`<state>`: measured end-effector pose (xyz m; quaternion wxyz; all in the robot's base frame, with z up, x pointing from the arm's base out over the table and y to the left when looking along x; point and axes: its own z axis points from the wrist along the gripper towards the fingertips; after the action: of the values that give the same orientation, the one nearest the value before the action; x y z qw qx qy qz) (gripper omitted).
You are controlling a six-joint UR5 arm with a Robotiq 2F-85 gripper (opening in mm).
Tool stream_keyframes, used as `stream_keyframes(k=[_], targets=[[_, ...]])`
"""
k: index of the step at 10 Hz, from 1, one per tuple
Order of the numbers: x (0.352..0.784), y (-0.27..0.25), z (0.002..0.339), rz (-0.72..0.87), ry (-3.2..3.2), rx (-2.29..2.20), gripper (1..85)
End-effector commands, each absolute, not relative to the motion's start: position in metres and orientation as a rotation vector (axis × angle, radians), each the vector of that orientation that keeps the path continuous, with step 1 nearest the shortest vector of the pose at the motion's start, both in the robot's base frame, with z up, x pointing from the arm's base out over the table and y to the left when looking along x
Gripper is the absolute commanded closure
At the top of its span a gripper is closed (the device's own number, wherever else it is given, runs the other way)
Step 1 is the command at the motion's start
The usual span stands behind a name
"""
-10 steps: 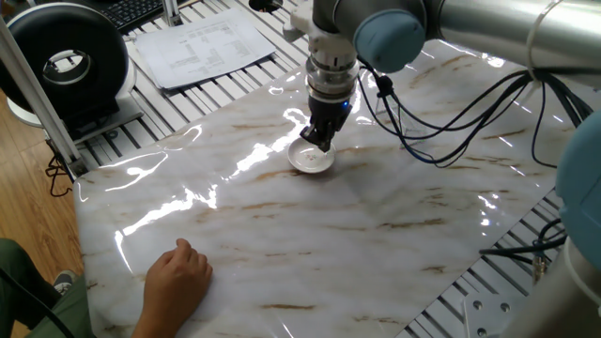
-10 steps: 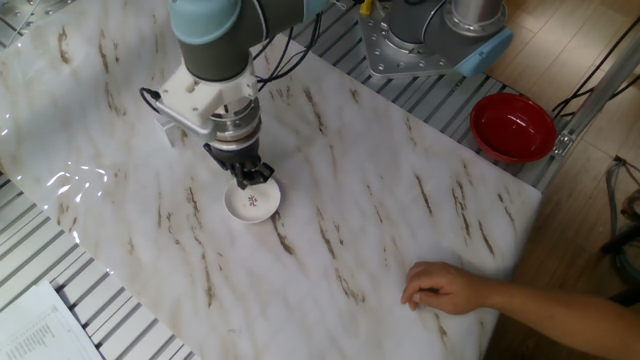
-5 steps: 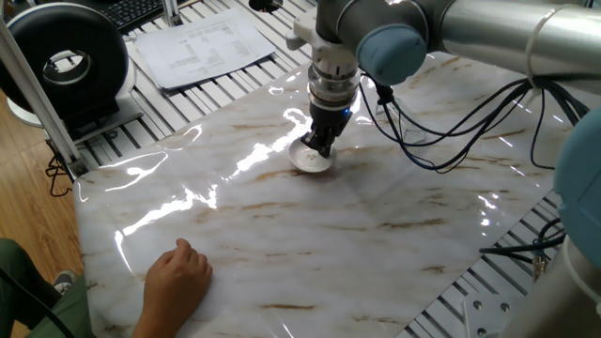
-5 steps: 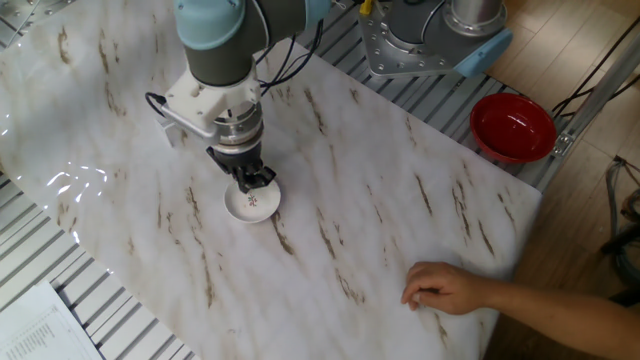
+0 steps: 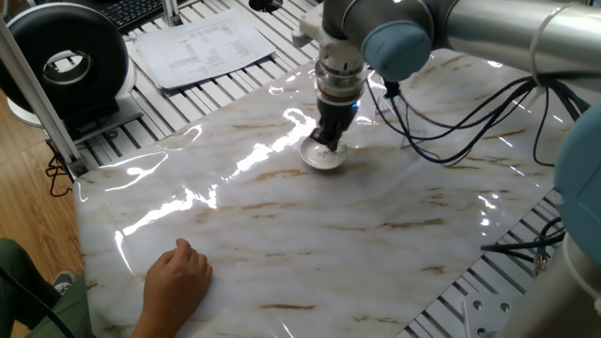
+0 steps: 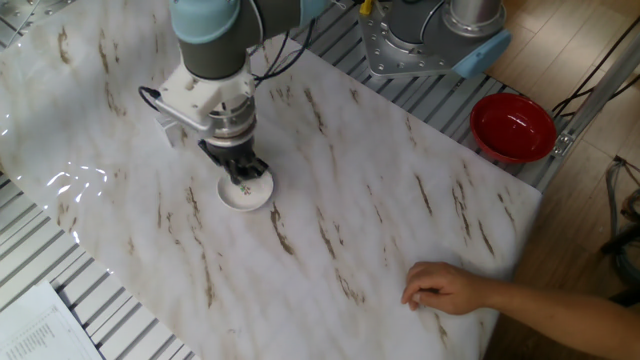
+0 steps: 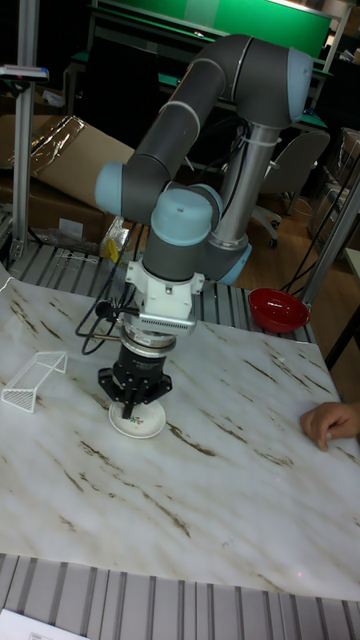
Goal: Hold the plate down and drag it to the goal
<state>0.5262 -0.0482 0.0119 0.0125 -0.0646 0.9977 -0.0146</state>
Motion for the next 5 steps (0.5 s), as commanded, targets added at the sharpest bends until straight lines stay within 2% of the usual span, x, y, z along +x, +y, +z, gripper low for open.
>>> stream_keyframes(k=[1,5], targets=[[0.525,-0.067,0.012,-0.034,3.099,-0.231,84.3],[0.522,-0.084,0.012,-0.037,3.092,-0.273,84.3]])
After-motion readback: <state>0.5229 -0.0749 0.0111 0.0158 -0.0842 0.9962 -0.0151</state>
